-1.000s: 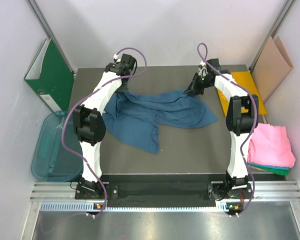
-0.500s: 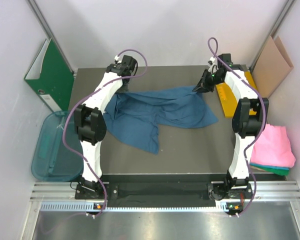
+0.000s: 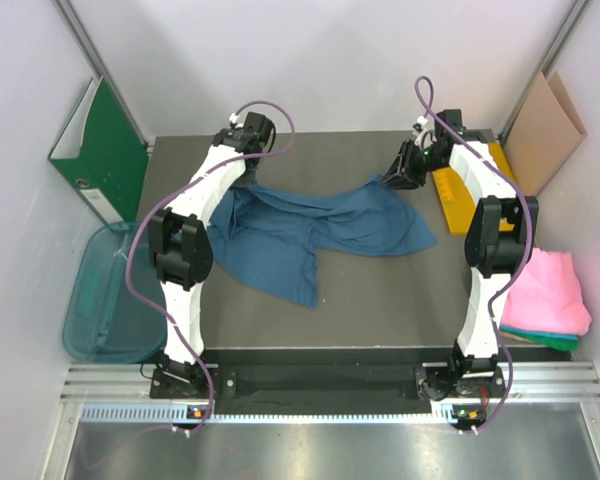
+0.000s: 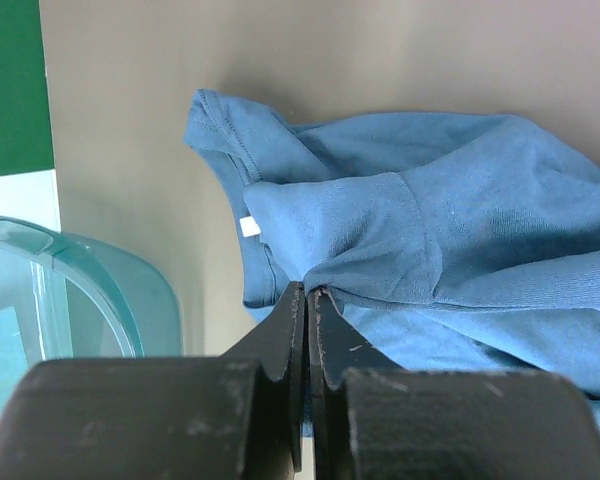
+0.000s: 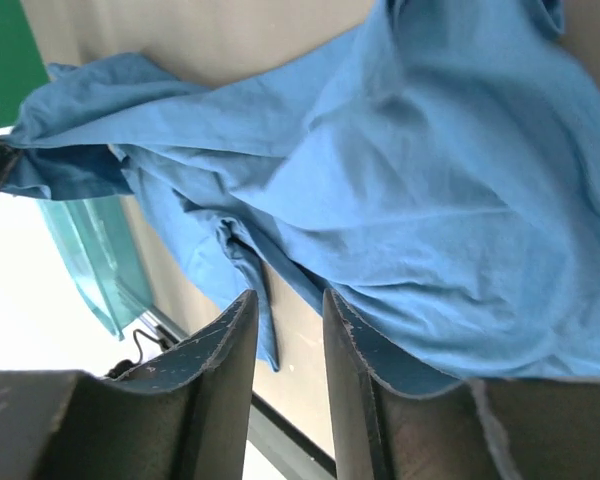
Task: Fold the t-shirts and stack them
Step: Flatten out the tshirt
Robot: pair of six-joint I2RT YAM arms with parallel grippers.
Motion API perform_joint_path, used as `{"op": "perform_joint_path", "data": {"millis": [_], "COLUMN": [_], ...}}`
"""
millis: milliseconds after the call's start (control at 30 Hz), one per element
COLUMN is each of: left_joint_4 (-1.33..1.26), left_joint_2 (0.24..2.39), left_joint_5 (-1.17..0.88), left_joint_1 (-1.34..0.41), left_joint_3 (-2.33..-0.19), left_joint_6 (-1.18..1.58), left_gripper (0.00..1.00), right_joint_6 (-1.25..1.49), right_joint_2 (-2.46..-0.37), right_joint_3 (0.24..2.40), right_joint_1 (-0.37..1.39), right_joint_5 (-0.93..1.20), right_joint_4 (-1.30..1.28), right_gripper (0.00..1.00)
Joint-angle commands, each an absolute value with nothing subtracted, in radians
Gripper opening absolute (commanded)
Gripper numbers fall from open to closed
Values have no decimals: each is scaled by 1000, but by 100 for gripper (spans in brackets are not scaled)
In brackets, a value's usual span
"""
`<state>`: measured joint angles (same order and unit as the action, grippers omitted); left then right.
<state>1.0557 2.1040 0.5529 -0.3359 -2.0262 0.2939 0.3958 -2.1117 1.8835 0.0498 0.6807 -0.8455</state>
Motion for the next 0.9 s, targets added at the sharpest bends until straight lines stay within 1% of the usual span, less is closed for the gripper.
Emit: {"op": "perform_joint_path", "data": {"millis": [0,100,233,333,533,867], "left_joint_4": [1055,1060,1062,1060,1063,1066], "left_joint_2": [2097,2097,2092,2092,2091,2092], "left_joint_5": [558,564,571,566,569,575], "left_joint_1": [-341,-341,-341,-341,-341,-341], "left_joint_3": [-2020,-2017,-2010,-2011,-2011,-2014], "left_joint_6": [308,307,308,308,307,307], "left_gripper": [0,0,0,0,0,0], "right_joint_6": [428,414,403,420,508,564], "right_joint_2": [-2057,-2082,-2089,-2121,-2198,-2296], "right_joint_3": [1867,1878,1861,1865,1878,1960], "right_joint_1": [60,67,66,63,63,66], "right_joint_5": [718,710,680,690,709,701], "right_joint_4": [-749,-767,-741,-694,-568,-534], "right_gripper": [34,35,46,49,49,48]}}
